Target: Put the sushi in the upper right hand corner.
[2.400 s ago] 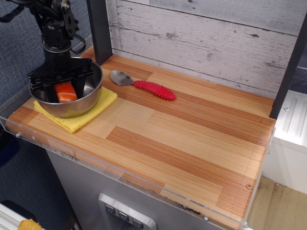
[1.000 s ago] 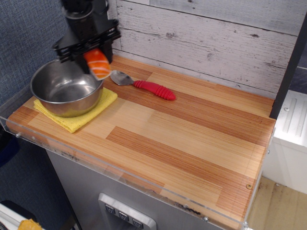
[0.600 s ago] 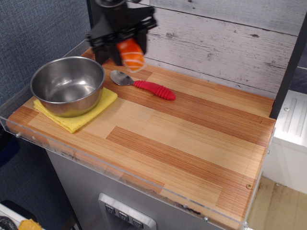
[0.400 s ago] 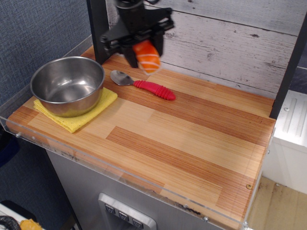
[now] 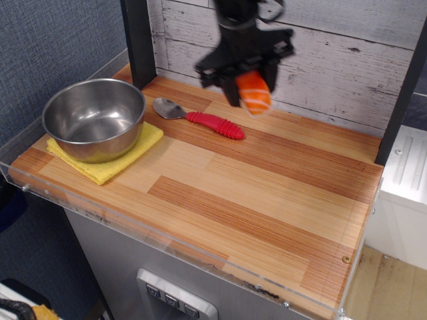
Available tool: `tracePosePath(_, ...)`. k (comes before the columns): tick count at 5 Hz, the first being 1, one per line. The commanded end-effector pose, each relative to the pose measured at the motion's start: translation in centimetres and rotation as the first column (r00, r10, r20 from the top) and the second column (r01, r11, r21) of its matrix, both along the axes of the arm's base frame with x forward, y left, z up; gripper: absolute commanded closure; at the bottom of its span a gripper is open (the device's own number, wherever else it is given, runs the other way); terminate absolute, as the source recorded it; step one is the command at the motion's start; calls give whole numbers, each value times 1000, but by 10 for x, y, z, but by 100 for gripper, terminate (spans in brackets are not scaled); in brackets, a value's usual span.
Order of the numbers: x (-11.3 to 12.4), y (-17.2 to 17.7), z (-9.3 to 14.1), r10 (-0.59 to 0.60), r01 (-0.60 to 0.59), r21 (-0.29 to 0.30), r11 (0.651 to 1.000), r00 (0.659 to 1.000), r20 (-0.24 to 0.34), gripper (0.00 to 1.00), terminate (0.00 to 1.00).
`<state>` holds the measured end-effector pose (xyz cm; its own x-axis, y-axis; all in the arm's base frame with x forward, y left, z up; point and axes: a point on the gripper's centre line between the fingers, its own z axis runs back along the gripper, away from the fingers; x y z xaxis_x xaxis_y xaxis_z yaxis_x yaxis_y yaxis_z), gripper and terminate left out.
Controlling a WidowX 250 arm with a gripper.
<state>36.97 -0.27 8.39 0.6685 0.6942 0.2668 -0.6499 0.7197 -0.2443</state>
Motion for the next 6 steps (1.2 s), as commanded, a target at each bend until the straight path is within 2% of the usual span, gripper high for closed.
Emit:
tracePosePath(1, 22, -54, -5, -82, 82, 25, 996, 996, 30, 100, 0)
tracePosePath(3, 30, -95, -46, -137, 138, 9, 990, 990, -32, 100, 0)
tracePosePath(4, 34, -94, -54, -128, 129, 13, 992, 991, -48, 100, 0)
tracePosePath(5, 36, -87, -56, -101, 101, -4, 995, 992, -76, 0, 0)
tracePosePath(6, 36, -79, -53, -51, 50, -22, 999, 996, -68, 0, 0)
